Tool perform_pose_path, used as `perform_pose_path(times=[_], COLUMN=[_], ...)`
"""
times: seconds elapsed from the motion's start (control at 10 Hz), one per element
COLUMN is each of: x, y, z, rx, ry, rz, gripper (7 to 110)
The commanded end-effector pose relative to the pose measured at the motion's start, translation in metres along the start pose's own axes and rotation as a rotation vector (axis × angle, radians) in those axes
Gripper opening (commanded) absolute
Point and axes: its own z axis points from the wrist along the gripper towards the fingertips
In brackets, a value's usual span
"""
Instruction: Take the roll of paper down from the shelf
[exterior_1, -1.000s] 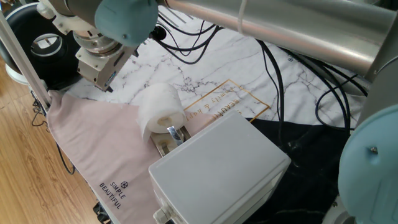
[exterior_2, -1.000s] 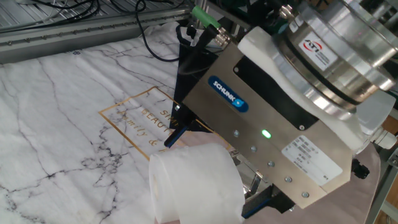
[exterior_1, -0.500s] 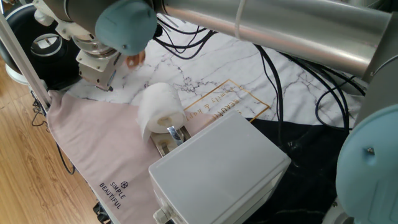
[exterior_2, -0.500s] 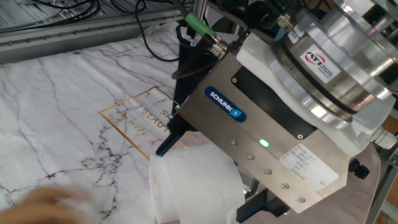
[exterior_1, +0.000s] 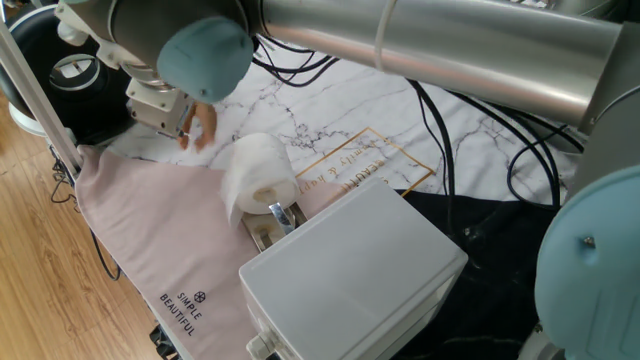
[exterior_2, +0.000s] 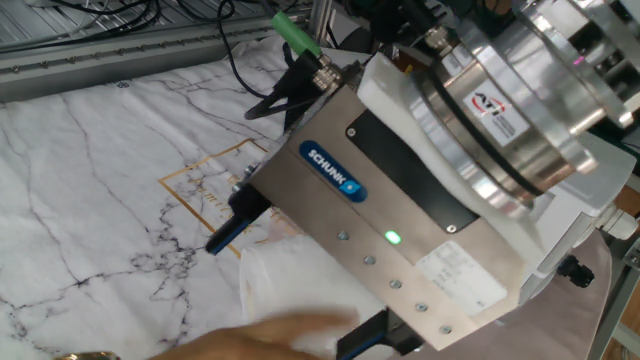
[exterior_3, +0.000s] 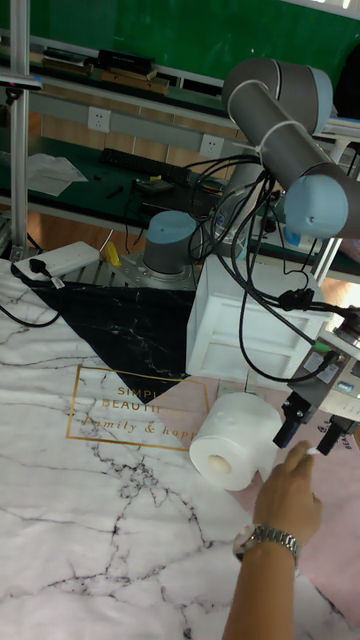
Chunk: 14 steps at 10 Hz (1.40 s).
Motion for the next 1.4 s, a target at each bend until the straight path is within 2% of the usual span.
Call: perform_pose_path(times=[0.0,0.1,0.4,0.5,0.6,0.7,0.8,0.9,1.0,1.1,1.2,1.3], x=[0.002,0.008,0.017,0.027,0.031,0.05,0.096,0.124,0.118,0.12,0.138,0.147], y=[-0.008,-0.001,0.007,0.02,0.037,0.043,0.043,0.062,0.082,0.084,0.09,0.096], z=[0.001,0.0,0.013,0.013,0.011,0.003,-0.014,-0.029,-0.025,-0.025,-0.037,-0.044], rx=[0.038,0.01,-0.016,-0.069,-0.144,-0.174,-0.174,-0.237,-0.294,-0.302,-0.322,-0.348], ry=[0.009,0.032,0.065,0.105,0.119,0.194,0.382,0.521,0.517,0.529,0.617,0.668], rz=[0.024,0.034,-0.025,-0.004,0.04,0.068,0.081,0.133,0.219,0.258,0.285,0.315], gripper=[44,44,44,44,44,44,44,22,22,22,22,7])
